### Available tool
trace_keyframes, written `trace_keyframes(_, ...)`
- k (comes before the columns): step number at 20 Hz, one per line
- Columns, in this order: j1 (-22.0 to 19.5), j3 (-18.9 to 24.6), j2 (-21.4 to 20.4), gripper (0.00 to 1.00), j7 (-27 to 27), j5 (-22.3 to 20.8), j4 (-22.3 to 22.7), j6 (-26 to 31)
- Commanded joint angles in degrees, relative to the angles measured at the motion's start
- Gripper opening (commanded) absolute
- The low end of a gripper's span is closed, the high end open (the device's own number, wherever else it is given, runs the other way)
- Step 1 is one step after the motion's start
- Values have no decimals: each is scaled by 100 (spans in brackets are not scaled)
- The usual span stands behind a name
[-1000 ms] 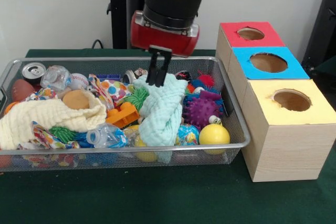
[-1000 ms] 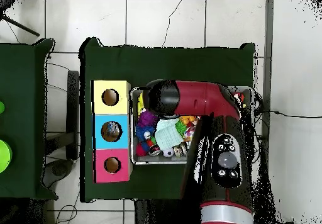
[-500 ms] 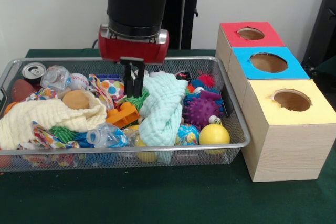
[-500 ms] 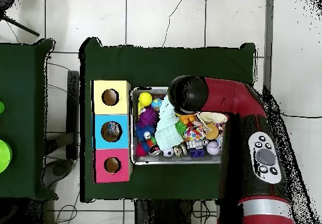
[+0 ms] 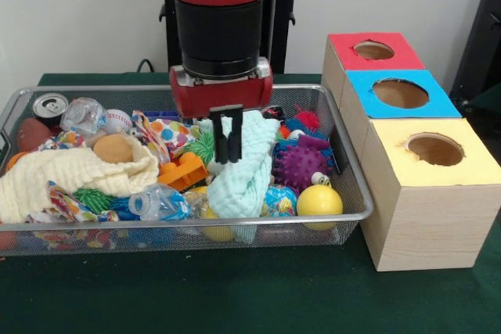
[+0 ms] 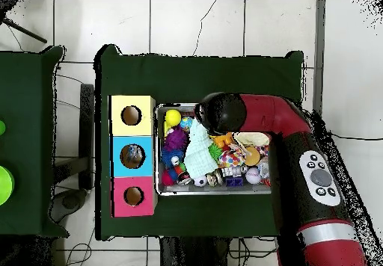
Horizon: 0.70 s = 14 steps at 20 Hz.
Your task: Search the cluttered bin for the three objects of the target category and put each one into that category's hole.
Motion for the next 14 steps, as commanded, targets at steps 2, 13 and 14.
trace_keyframes(2, -247, 1365, 239, 0, -2228, -553, 713, -133)
trace_keyframes(13, -492, 1786, 257, 0, -2154, -930, 611, 3)
trace_keyframes(14, -465, 1719, 239, 0, -1984, -967, 583, -13)
